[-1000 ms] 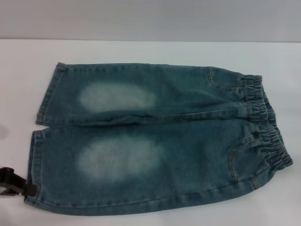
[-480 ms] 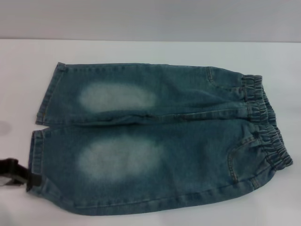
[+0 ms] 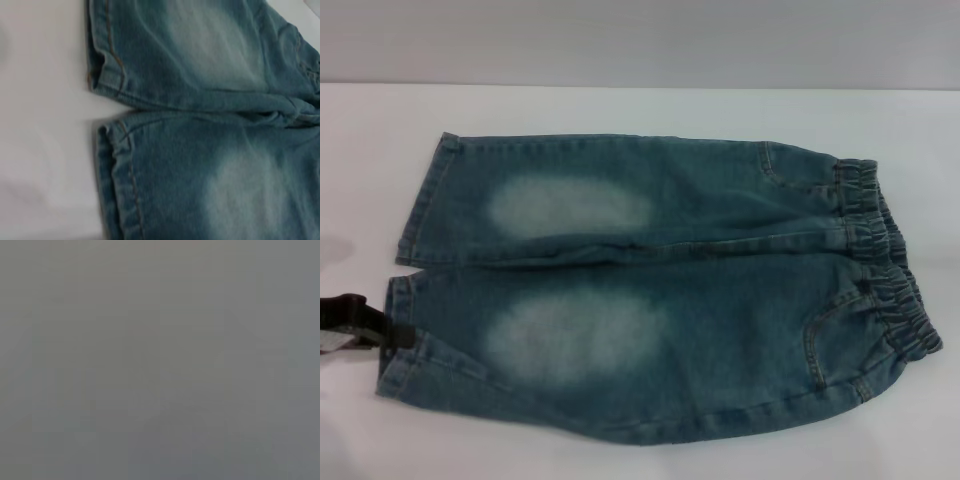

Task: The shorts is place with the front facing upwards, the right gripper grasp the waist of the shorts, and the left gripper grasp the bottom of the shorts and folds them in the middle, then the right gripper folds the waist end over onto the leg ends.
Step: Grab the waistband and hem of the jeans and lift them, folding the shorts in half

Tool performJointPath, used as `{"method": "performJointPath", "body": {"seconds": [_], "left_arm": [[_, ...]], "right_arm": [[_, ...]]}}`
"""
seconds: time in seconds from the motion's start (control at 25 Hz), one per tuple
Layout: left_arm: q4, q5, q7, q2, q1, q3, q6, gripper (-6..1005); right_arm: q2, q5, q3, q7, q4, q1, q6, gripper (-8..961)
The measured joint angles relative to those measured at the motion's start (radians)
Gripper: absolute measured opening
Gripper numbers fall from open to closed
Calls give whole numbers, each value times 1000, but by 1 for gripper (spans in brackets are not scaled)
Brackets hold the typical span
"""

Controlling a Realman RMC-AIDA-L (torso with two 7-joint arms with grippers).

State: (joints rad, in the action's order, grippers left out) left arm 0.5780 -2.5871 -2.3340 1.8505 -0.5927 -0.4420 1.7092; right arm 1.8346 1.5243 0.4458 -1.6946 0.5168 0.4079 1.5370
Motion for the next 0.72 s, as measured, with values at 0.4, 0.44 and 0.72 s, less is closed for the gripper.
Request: {"method": "performJointPath", "body": {"seconds": [0.4,0.44,0.72], "left_arm": [[30,2,2,-8,-2,7,-34,36],[30,2,2,-8,-2,8,-34,36],[30,21,-3,-13,-5,23,-34,39]], "right_arm": [[-87,656,12,-259,194,175,221,665],[-87,656,12,-259,194,175,221,665],[-80,867,175,-261,199,243,245,666]]}}
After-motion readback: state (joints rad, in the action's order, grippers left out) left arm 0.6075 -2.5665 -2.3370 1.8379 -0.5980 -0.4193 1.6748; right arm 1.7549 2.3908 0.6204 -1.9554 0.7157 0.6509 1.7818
